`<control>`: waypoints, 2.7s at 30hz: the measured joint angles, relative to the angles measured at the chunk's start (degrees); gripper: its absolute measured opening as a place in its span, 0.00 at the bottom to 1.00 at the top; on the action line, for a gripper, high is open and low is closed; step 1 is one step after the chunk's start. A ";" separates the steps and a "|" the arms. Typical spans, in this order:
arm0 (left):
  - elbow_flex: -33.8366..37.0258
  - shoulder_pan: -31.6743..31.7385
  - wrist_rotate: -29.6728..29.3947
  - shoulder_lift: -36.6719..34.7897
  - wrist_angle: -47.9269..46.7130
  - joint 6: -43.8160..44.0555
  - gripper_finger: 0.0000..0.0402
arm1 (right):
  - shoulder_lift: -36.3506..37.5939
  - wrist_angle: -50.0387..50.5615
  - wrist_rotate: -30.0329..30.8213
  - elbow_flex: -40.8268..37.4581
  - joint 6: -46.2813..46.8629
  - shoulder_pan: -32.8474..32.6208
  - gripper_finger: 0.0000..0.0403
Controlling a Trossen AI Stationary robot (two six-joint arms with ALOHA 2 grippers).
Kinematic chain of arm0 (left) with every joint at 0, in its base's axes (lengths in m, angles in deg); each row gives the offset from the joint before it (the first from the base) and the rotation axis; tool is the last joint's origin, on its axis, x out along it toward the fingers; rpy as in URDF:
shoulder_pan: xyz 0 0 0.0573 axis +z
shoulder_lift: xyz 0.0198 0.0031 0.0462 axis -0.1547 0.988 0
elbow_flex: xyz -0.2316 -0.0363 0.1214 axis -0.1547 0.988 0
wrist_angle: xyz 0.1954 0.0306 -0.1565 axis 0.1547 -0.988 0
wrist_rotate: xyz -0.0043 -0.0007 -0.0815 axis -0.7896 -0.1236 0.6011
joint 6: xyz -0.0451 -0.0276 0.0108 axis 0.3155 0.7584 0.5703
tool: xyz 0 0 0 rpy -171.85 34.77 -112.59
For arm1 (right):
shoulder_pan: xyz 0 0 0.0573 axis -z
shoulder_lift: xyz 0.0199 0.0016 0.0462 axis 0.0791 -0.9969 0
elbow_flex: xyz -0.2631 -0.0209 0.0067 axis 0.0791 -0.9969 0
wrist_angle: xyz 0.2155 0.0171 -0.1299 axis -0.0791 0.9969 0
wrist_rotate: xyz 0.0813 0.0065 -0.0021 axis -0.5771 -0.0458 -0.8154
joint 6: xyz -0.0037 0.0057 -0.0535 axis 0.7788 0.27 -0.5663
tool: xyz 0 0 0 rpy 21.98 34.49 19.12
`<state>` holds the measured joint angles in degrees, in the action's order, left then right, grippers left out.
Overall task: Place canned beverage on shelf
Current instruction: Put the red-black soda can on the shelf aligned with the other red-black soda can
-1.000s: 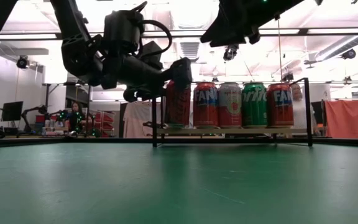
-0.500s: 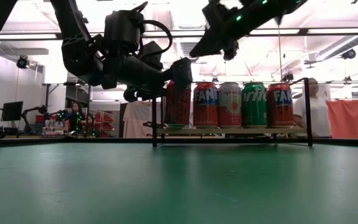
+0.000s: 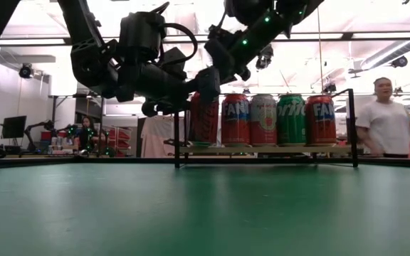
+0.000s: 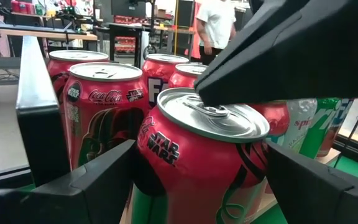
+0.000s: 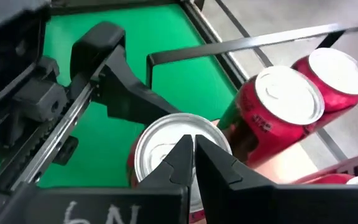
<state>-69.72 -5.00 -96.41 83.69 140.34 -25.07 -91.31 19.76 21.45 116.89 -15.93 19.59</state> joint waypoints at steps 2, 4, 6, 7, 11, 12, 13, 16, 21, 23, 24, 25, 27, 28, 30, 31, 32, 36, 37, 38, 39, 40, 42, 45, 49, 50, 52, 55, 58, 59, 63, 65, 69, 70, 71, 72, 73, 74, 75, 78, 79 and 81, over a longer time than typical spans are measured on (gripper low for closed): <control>0.00 0.00 -0.10 0.00 -0.19 -0.19 0.79 | -0.69 0.00 0.19 0.29 0.02 0.00 0.02; 0.00 0.00 -0.24 0.00 -0.17 -0.15 0.79 | -0.89 -0.01 0.28 0.35 0.11 0.00 0.02; 0.00 0.00 -0.24 0.00 -0.17 -0.16 0.79 | -0.96 0.00 0.93 0.35 0.46 0.00 0.02; 0.00 0.00 -0.25 0.00 -0.17 -0.16 0.79 | -0.96 0.02 1.05 0.35 0.71 -0.02 0.02; 0.00 0.00 -0.20 0.00 -0.13 -0.20 0.79 | -0.96 0.07 1.01 0.35 0.85 0.10 0.02; 0.00 0.00 -0.18 0.00 -0.11 -0.20 0.80 | -0.96 0.10 1.02 0.35 0.85 0.11 0.02; -0.04 0.00 -0.17 0.00 -0.13 -0.20 0.82 | -0.96 0.17 1.01 0.35 0.85 0.16 0.02; -0.24 0.00 -0.09 0.00 -0.15 -0.16 0.86 | -0.96 0.25 1.10 0.35 0.85 0.26 0.02; -0.24 -0.17 0.17 0.00 -0.06 -0.05 0.91 | -0.96 0.28 1.07 0.35 0.85 0.26 0.02; -0.26 -0.49 0.09 -0.17 -0.09 -0.15 0.91 | -0.96 0.27 1.10 0.35 0.85 0.26 0.02; -0.26 -0.65 0.00 -0.33 -0.08 -0.46 0.91 | -0.96 0.26 1.12 0.35 0.85 0.26 0.02; -0.26 -0.82 -0.12 -0.59 -0.05 -0.90 0.91 | -0.96 0.22 1.20 0.35 0.85 0.26 0.02; -0.28 -1.27 -0.51 -1.37 0.36 -2.05 0.91 | -0.96 0.18 1.22 0.35 0.95 0.28 0.02; -0.28 -1.49 -0.70 -1.80 0.63 -2.40 0.91 | -0.98 0.11 1.11 0.35 1.05 0.28 0.02; -0.28 -1.80 -0.90 -2.48 0.24 -3.70 0.91 | -0.98 0.27 1.01 0.33 1.17 0.31 0.02; -0.28 -1.96 -0.97 -2.79 0.07 -4.48 0.91 | -0.98 0.29 0.99 0.32 1.09 0.31 0.02; -0.28 -2.11 -1.05 -3.26 -0.27 -5.60 0.91 | -0.98 0.29 0.93 0.32 1.17 0.32 0.02; -0.26 -2.69 -1.70 -4.58 -1.33 -7.79 0.90 | -0.98 0.24 0.73 0.32 1.40 0.33 0.02; -0.26 -2.90 -2.31 -5.01 -2.24 -7.90 0.90 | -0.98 0.39 0.72 0.32 1.44 0.33 0.02; -0.26 -3.05 -3.10 -5.40 -2.81 -8.01 0.90 | -0.98 0.35 0.63 0.30 1.50 0.33 0.02; -0.24 -3.28 -4.09 -6.07 -3.79 -7.99 0.90 | -0.98 0.37 0.61 0.30 1.51 0.33 0.02; -0.24 -3.44 -4.59 -6.65 -4.91 -7.97 0.90 | -0.98 0.45 0.60 0.30 1.59 0.33 0.02; -0.18 -3.60 -4.62 -7.93 -7.18 -7.92 0.90 | -0.98 0.49 0.60 0.29 1.56 0.33 0.02; -0.17 -3.62 -4.59 -8.66 -8.83 -8.60 0.90 | -0.99 0.61 0.61 0.28 1.51 0.33 0.02; -0.17 -3.39 -4.48 -8.79 -10.26 -9.17 0.90 | -1.07 0.61 0.98 0.28 1.36 0.33 0.02; -0.17 -3.39 -4.42 -8.79 -10.53 -9.54 0.90 | -1.07 0.60 1.18 0.27 1.36 0.33 0.02; -0.17 -3.29 -4.39 -8.64 -10.55 -10.20 0.90 | -1.09 0.54 1.40 0.26 1.38 0.35 0.02; -0.17 -3.06 -4.31 -8.52 -10.70 -10.99 0.90 | -1.09 0.43 1.49 0.26 1.24 0.35 0.02; -0.17 -2.64 -4.28 -8.17 -10.71 -12.57 0.90 | -1.09 -0.16 1.47 0.19 0.97 0.37 0.02; -0.17 -2.52 -4.24 -8.09 -10.71 -12.64 0.90 | -1.09 -0.30 1.46 0.18 0.77 0.37 0.02; -0.20 -2.40 -4.20 -7.98 -10.79 -12.89 0.90 | -1.09 -0.50 1.40 0.17 0.63 0.37 0.02; -0.20 -2.38 -4.20 -7.95 -10.88 -13.36 0.90 | -1.02 -0.67 1.38 0.17 0.19 0.37 0.02; -0.43 -2.23 -4.28 -7.89 -11.13 -13.79 0.90 | -0.51 -1.69 1.33 0.17 0.19 0.37 0.02; -0.46 -2.17 -4.29 -7.87 -11.13 -13.85 0.90 | -0.29 -1.68 1.38 0.17 0.16 0.37 0.02; -0.47 -2.13 -4.29 -7.86 -11.16 -14.04 0.90 | 0.15 -1.67 1.44 0.17 0.10 0.39 0.02; -0.53 -2.10 -4.30 -7.84 -11.17 -14.27 0.90 | 0.57 -1.49 1.45 0.17 -0.07 0.42 0.02; -0.60 -2.08 -4.31 -7.82 -11.24 -14.59 0.90 | 1.01 -1.37 1.44 0.17 -0.18 0.44 0.02; -0.68 -2.08 -4.37 -7.80 -11.37 -14.89 0.90 | 1.65 -1.26 1.44 0.17 -0.20 0.44 0.02; -0.82 -2.08 -4.47 -7.78 -11.43 -15.06 0.90 | 2.29 -0.82 1.42 0.17 -0.24 0.44 0.02; -1.07 -1.97 -4.49 -7.74 -11.52 -15.11 0.90 | 4.82 2.19 1.18 0.17 -0.52 0.44 0.02; -1.07 -1.93 -4.50 -7.74 -11.52 -15.11 0.90 | 5.71 3.86 1.09 0.19 -0.52 0.44 0.02; -1.07 -1.86 -4.50 -7.74 -11.50 -15.17 0.90 | 7.23 8.15 0.95 0.19 -0.55 0.35 0.02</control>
<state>-70.79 -6.85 -100.91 75.95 128.85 -40.24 -84.08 27.92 22.40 117.08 -16.48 19.94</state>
